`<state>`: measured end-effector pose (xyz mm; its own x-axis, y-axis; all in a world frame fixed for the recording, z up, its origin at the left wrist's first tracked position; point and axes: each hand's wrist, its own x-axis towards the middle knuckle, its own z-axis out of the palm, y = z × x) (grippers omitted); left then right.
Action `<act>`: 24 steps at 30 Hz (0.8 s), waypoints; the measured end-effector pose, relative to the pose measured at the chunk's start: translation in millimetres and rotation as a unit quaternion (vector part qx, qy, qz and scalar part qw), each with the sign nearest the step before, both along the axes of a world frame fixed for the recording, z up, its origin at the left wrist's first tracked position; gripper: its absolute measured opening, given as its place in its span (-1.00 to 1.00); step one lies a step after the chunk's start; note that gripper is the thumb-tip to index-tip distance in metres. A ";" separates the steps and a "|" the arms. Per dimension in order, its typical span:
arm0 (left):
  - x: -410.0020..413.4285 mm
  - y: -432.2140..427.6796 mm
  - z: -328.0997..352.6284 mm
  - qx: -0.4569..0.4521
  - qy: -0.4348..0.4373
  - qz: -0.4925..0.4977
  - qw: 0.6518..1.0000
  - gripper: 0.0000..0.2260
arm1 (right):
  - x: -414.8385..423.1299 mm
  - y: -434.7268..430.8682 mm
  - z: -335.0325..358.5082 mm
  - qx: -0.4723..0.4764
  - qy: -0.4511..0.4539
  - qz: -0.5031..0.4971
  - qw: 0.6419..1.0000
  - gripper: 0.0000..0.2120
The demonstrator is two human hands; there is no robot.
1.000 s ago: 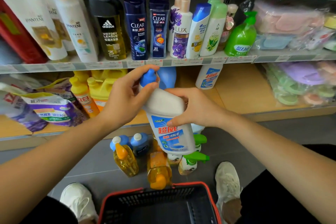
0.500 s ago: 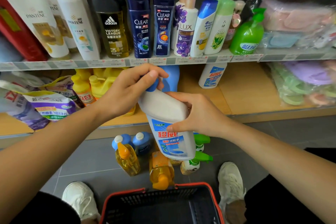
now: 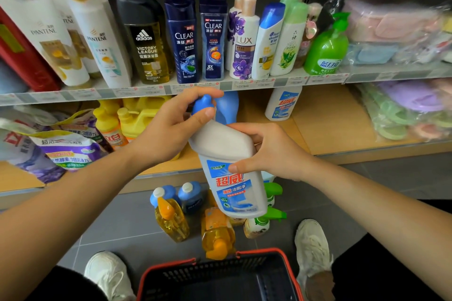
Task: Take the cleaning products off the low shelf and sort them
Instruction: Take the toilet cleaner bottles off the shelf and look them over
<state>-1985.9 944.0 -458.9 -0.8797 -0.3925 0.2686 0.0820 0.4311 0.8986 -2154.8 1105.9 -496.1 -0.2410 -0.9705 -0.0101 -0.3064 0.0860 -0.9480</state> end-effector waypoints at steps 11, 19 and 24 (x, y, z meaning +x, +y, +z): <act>-1.0 -4.0 -8.0 0.106 0.021 0.019 0.994 -0.55 | -2.9 0.9 0.6 -0.012 -0.074 -0.017 0.997 -0.41; 16.4 4.7 -52.1 0.171 -0.142 -0.100 0.970 -0.57 | -4.8 13.8 9.2 -0.065 -0.134 -0.110 0.983 -0.43; 23.5 25.3 -78.9 0.165 -0.215 -0.065 0.960 -0.51 | -5.9 24.2 13.1 -0.073 -0.195 -0.173 0.963 -0.43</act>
